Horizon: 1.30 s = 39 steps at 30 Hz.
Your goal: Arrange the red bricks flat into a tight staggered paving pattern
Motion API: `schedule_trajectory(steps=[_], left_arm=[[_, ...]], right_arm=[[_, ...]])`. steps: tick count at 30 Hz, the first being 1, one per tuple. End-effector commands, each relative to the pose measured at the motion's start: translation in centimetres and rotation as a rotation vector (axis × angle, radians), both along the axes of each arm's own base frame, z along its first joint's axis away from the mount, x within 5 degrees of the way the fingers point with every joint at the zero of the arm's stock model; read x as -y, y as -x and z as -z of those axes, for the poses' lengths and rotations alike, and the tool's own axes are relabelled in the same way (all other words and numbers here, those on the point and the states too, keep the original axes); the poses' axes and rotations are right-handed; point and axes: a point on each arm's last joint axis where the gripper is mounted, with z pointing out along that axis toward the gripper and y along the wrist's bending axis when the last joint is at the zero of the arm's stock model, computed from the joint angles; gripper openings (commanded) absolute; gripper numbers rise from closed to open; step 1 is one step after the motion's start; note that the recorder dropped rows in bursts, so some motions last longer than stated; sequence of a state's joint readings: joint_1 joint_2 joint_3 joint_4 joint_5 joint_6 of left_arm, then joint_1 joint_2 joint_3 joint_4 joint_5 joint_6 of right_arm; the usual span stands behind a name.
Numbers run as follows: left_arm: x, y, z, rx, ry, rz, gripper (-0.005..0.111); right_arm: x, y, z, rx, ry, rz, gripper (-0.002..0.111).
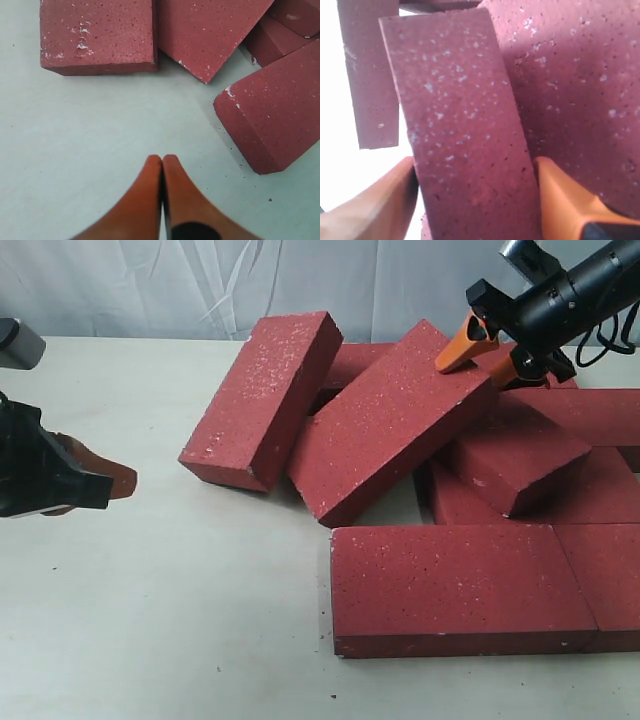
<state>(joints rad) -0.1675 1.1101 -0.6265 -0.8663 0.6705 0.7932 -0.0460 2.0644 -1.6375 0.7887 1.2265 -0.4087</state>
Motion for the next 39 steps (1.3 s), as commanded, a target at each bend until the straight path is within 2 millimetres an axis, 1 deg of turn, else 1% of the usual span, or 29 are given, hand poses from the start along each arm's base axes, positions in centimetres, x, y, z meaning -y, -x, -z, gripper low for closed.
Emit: schedule_trajectory(steps=[1, 4, 5, 7, 9, 11, 12, 13, 14, 15, 16, 17, 18, 19, 20, 21, 22, 23, 24, 25, 28, 34, 37, 39], left_arm=[[0.2, 0.0, -0.2, 0.001, 0.017, 0.000, 0.000], [0.2, 0.0, -0.2, 0.002, 0.015, 0.001, 0.000], [0.2, 0.0, -0.2, 0.002, 0.013, 0.001, 0.000], [0.1, -0.1, -0.2, 0.006, 0.012, -0.003, 0.000], [0.1, -0.2, -0.2, 0.012, 0.011, -0.009, 0.000], [0.1, -0.2, -0.2, 0.015, 0.005, -0.008, 0.000], [0.0, -0.2, -0.1, 0.018, -0.006, -0.005, 0.000], [0.0, -0.2, -0.1, 0.018, -0.007, -0.005, 0.000], [0.0, -0.2, -0.1, 0.020, -0.007, -0.007, 0.000], [0.0, -0.2, -0.1, 0.023, -0.008, -0.010, 0.000], [-0.1, -0.3, -0.2, 0.035, -0.010, -0.020, 0.000], [-0.2, -0.3, -0.4, 0.061, -0.024, -0.031, 0.000], [-0.5, -0.3, -0.5, 0.073, -0.039, -0.046, 0.000], [-1.2, -0.4, -0.9, 0.107, -0.069, -0.115, 0.000], [-1.7, -0.4, -1.2, 0.121, -0.080, -0.162, 0.000], [-2.7, -0.2, -1.9, 0.161, -0.096, -0.242, 0.000], [-3.3, -0.1, -2.3, 0.182, -0.100, -0.287, 0.000], [-4.2, 0.1, -2.8, 0.209, -0.111, -0.350, 0.000], [-4.6, 0.2, -2.9, 0.212, -0.117, -0.375, 0.000], [-5.1, 0.3, -2.9, 0.205, -0.122, -0.407, 0.000], [-5.3, 0.3, -2.8, 0.199, -0.124, -0.416, 0.000], [-5.4, 0.4, -2.0, 0.203, -0.124, -0.436, 0.000], [-5.5, 0.4, -1.9, 0.211, -0.125, -0.443, 0.000], [-5.5, 0.4, -1.9, 0.211, -0.125, -0.443, 0.000]], right_arm=[[0.7, 0.5, -2.9, 0.079, -0.015, 0.025, 0.000], [2.1, 1.4, -5.6, 0.131, -0.015, 0.078, 0.000], [2.8, 1.8, -6.8, 0.153, -0.014, 0.102, 0.000], [3.4, 2.8, -9.1, 0.207, -0.010, 0.124, 0.000], [3.6, 3.7, -10.7, 0.241, 0.010, 0.134, 0.000], [3.7, 4.3, -11.7, 0.260, 0.012, 0.149, 0.000], [3.6, 5.0, -12.8, 0.277, 0.012, 0.159, 0.000], [3.6, 5.3, -13.3, 0.290, 0.013, 0.160, 0.000], [3.4, 5.8, -14.1, 0.296, 0.006, 0.175, 0.000], [3.2, 6.1, -14.4, 0.301, 0.002, 0.175, 0.000], [2.5, 6.6, -14.7, 0.296, -0.019, 0.168, 0.000], [1.2, 7.2, -14.2, 0.266, -0.068, 0.149, 0.000], [0.7, 7.5, -13.7, 0.248, -0.085, 0.136, 0.000], [-0.7, 8.1, -12.5, 0.201, -0.100, 0.102, 0.000], [-1.4, 8.4, -11.8, 0.174, -0.104, 0.082, 0.000], [-3.0, 9.1, -10.6, 0.127, -0.106, 0.039, 0.000], [-3.9, 9.5, -10.0, 0.101, -0.107, 0.013, 0.000], [-5.6, 9.7, -8.9, 0.099, -0.106, 0.007, 0.000], [-6.7, 9.9, -8.3, 0.103, -0.112, 0.010, 0.000], [-9.2, 10.4, -7.2, 0.093, -0.138, 0.002, 0.000], [-13.0, 10.9, -5.8, 0.088, -0.153, -0.040, 0.000], [-20.0, 11.9, -2.9, 0.127, -0.150, -0.041, 0.000], [-22.6, 12.8, -0.9, 0.106, -0.134, -0.054, 0.000], [-24.0, 13.5, 0.3, 0.085, -0.119, -0.084, 0.000]])
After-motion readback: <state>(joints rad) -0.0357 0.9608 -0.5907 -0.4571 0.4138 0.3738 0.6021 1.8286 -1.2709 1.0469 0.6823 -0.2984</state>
